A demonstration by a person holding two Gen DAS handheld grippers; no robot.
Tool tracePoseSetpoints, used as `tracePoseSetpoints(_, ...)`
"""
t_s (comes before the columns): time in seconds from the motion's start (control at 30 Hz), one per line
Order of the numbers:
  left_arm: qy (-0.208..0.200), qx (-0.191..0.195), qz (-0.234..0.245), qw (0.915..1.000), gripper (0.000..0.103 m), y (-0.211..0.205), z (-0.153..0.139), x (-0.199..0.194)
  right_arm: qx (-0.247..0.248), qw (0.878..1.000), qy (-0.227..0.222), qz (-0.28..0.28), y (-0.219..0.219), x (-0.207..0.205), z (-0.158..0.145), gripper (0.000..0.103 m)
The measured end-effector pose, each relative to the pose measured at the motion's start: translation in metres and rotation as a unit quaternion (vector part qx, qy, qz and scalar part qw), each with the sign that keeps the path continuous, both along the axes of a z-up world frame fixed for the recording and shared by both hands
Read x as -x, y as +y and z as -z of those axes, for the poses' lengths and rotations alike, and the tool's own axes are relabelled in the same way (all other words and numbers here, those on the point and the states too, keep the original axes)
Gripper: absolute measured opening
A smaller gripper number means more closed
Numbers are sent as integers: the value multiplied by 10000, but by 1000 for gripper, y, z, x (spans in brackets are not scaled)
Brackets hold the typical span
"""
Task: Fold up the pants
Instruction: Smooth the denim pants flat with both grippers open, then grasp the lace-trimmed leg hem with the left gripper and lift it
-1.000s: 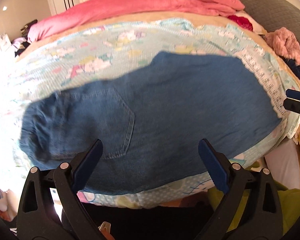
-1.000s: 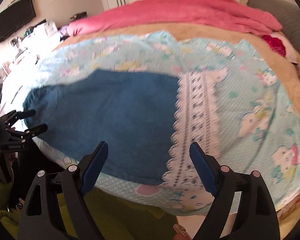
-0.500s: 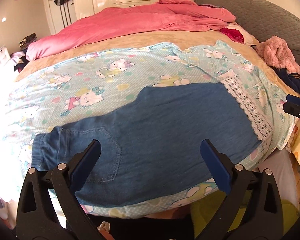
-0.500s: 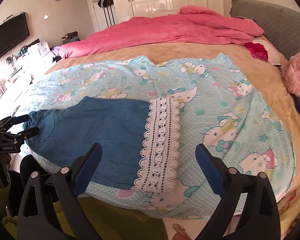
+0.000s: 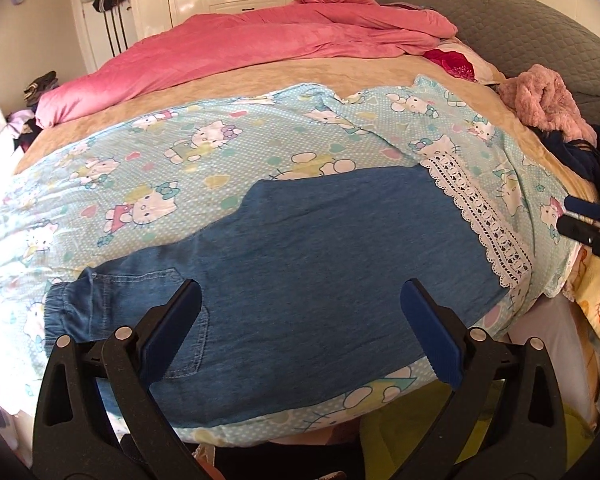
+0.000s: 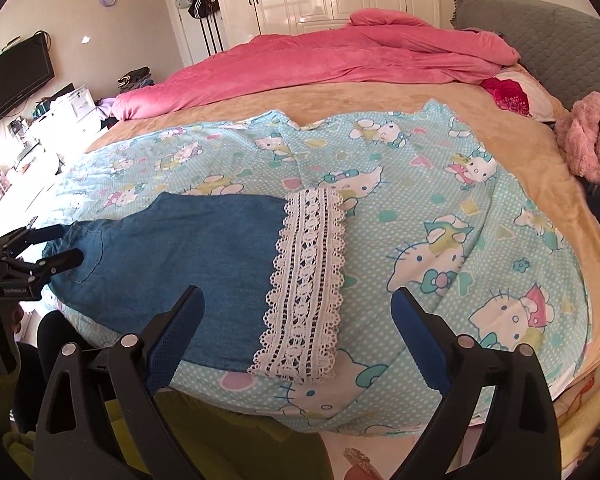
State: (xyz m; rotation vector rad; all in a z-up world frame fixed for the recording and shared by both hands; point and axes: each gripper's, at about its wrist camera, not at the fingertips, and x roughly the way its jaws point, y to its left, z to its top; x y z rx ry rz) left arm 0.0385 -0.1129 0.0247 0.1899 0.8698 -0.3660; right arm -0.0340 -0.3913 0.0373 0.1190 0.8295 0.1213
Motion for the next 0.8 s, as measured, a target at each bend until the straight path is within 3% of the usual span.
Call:
tracePoseSetpoints(0.53, 101, -62, 592, 9982, 94, -62, 4, -41, -241, 9984, 507, -102, 1, 0, 40, 94)
tracePoseSetpoints(0.8, 53, -342, 1075, 9936, 94, -109, 10, -77, -496, 9959, 751, -129, 0, -11, 62, 94)
